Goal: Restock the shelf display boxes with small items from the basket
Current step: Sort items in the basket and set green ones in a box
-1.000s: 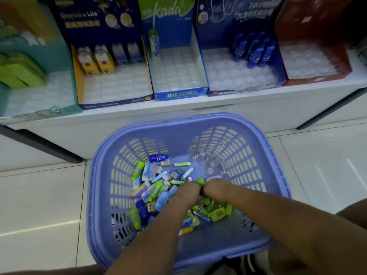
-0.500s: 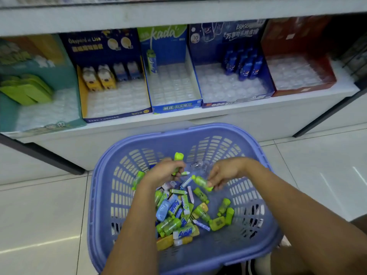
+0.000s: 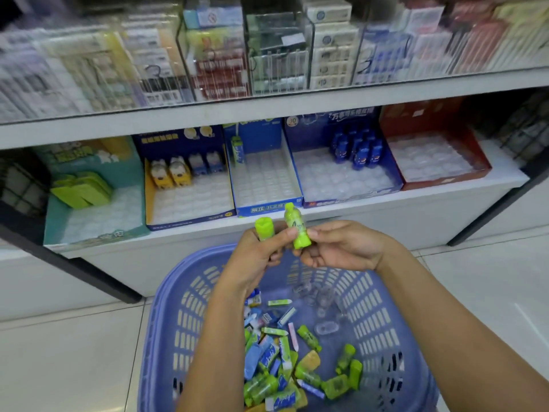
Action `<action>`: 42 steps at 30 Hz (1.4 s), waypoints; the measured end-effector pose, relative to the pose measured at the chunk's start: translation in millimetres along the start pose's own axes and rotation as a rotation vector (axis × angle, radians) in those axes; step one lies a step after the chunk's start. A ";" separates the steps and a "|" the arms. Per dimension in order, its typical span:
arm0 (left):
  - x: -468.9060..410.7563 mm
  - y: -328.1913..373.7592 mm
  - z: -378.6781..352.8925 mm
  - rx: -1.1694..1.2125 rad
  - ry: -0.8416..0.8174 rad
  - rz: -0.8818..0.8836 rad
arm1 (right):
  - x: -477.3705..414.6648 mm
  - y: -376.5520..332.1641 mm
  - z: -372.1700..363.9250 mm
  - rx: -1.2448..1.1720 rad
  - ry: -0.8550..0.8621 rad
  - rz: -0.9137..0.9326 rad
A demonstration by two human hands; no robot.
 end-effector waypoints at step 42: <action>-162.8 54.8 -35.9 -0.905 0.189 -0.051 | -34.8 -136.5 56.5 1.109 0.830 0.647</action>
Point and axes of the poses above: each hand's wrist, its own x-axis away from the middle knuckle, its own z-axis out of the back of the hand, y = z × x, the point moved 1 cm from there along -x, towards the middle knuckle, and after that the axes turned 11 degrees about -x, right-handed, at the moved point
